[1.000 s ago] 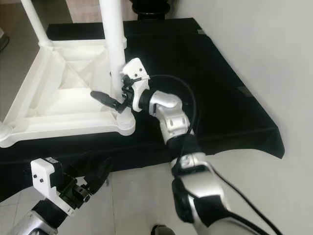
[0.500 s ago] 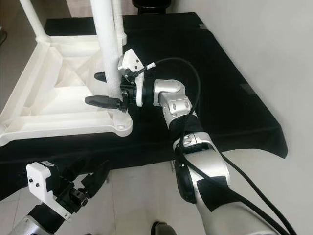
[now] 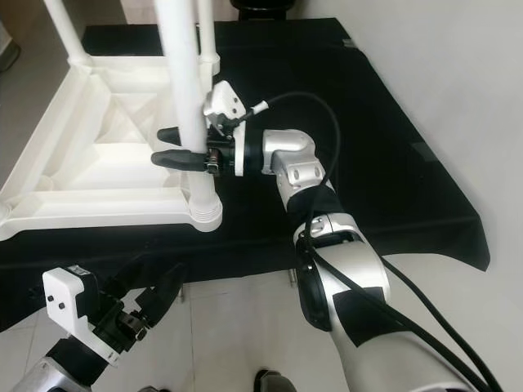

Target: Building children table

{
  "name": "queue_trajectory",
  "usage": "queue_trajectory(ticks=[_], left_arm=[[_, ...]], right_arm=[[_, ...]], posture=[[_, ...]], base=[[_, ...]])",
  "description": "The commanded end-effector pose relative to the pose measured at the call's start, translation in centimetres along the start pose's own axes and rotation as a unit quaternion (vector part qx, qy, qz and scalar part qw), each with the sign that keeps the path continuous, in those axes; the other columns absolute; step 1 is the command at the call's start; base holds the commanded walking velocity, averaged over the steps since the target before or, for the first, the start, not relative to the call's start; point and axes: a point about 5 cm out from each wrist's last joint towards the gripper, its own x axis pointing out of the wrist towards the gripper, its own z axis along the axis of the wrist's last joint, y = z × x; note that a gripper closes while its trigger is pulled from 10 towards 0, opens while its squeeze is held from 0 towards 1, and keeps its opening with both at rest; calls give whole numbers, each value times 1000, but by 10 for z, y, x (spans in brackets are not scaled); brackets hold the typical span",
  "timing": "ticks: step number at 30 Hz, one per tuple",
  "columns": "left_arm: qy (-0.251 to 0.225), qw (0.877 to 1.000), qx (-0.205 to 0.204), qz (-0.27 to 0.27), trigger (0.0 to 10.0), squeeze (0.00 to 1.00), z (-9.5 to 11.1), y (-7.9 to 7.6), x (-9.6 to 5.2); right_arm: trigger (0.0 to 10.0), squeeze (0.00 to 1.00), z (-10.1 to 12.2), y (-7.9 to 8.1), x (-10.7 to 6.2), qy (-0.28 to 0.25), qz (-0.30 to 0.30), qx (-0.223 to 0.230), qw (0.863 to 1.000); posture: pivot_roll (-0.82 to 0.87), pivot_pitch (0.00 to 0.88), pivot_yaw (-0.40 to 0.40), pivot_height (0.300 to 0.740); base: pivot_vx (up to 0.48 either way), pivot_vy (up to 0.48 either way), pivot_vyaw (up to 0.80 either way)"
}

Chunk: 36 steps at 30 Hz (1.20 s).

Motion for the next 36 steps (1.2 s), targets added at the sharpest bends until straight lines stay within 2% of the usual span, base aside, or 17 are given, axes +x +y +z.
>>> queue_trajectory(ticks=[1,4,5,6,8,9,10,11,17,18,20,21,24,25,31,32,36], left_arm=[[9,1000,-1,1,10000,0,-3,0,-2],[8,1000,-1,0,10000,0,-3,0,-1],[7,1000,-1,-1,10000,0,-2,0,-1],[7,1000,-2,-1,10000,0,-2,1,-1],[7,1000,-2,-1,10000,0,-2,1,-1],[6,1000,-1,-3,10000,0,-2,2,0],[6,1000,-1,-3,10000,0,-2,2,0],[7,1000,-1,-4,10000,0,-3,3,1],[7,1000,1,-6,10000,0,-6,5,5],[6,1000,2,-5,10000,0,-5,6,5],[6,1000,2,-5,10000,0,-5,6,5],[4,1000,4,-3,10000,0,-5,6,6],[1,1000,6,-1,10000,0,-5,6,7],[1,1000,6,-1,10000,0,-4,7,7],[1,1000,3,-6,10000,0,-5,5,9],[0,1000,3,-6,10000,0,-5,5,9],[0,1000,3,-6,10000,0,-5,5,8]], right_arm=[[0,0,-18,1,-8,46,-35,-8,998],[0,0,-34,3,-12,66,-91,17,994],[0,0,-56,9,-16,111,-182,35,976],[0,0,-75,20,-30,155,-332,30,930],[0,0,-75,20,-30,155,-332,30,930],[0,0,-84,34,-38,170,-424,40,889],[0,0,-84,34,-38,170,-424,40,889],[0,0,-88,42,-43,172,-473,52,863],[0,0,-81,23,-27,128,-482,69,864],[2000,0,-76,18,-23,121,-475,60,869],[2000,0,-76,18,-23,121,-475,60,869],[10000,0,-73,15,-22,113,-476,54,870],[10000,0,-66,12,-14,75,-440,57,893],[10000,1000,-61,13,-11,50,-419,64,905],[10000,1000,-42,20,-7,-2,-279,52,959],[10000,0,-43,18,-9,13,-263,38,964],[10000,0,-44,17,-11,22,-254,28,967]], posture=[[79,196,-45,740],[77,196,-51,740],[76,197,-56,740],[64,197,-51,740],[64,197,-51,740],[67,194,-43,740],[67,194,-43,740],[56,182,-31,740],[64,153,-40,740],[67,147,-45,740],[67,147,-45,740],[66,145,-47,740],[67,140,-46,740],[64,140,-42,740],[72,141,-46,740],[76,143,-50,740],[77,144,-50,740]], base=[[0,0,0],[0,0,0],[0,0,0],[0,0,0],[0,0,0],[0,0,0],[0,0,0],[0,0,0],[0,0,0],[0,0,0],[0,0,0],[0,0,0],[0,0,0],[0,0,0],[0,0,0],[0,0,0],[0,0,0]])
